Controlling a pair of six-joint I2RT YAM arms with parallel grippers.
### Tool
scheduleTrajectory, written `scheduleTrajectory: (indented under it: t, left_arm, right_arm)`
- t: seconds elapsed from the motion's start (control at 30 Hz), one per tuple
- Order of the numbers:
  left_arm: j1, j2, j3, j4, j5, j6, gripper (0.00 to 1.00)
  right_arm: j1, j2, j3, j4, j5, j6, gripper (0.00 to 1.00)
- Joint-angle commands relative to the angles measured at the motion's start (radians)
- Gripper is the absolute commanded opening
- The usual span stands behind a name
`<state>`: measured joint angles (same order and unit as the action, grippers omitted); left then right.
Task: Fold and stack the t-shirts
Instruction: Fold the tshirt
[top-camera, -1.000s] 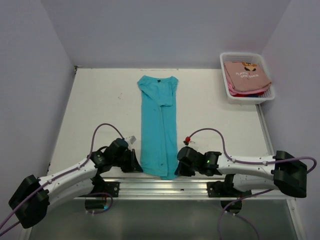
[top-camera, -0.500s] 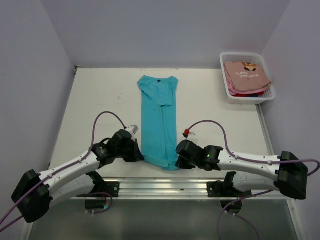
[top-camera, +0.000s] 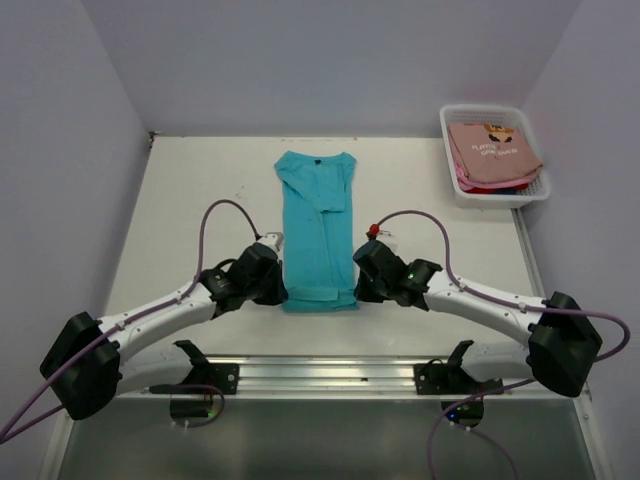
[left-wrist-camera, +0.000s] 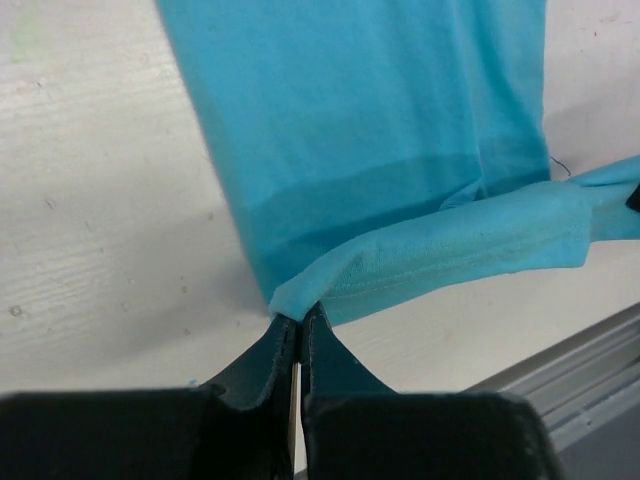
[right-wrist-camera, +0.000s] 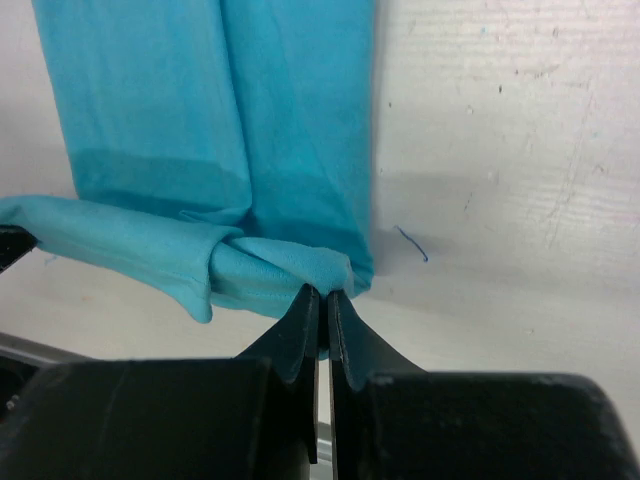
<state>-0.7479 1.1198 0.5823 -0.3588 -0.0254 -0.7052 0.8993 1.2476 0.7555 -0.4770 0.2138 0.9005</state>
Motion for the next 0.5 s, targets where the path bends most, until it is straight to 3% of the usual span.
scheduleTrajectory:
  t: [0.0, 0.47]
  left_arm:
    - [0.015, 0.046, 0.056, 0.047, -0.114, 0.056, 0.0]
    - [0.179, 0.215, 0.165, 0.201, -0.113, 0.165, 0.0]
  right_arm:
    - [-0.046, 0.083, 0.089, 0.04, 0.006, -0.121, 0.0]
    - [-0.12, 0.354, 0.341, 0.074, -0.014, -0.27, 0.0]
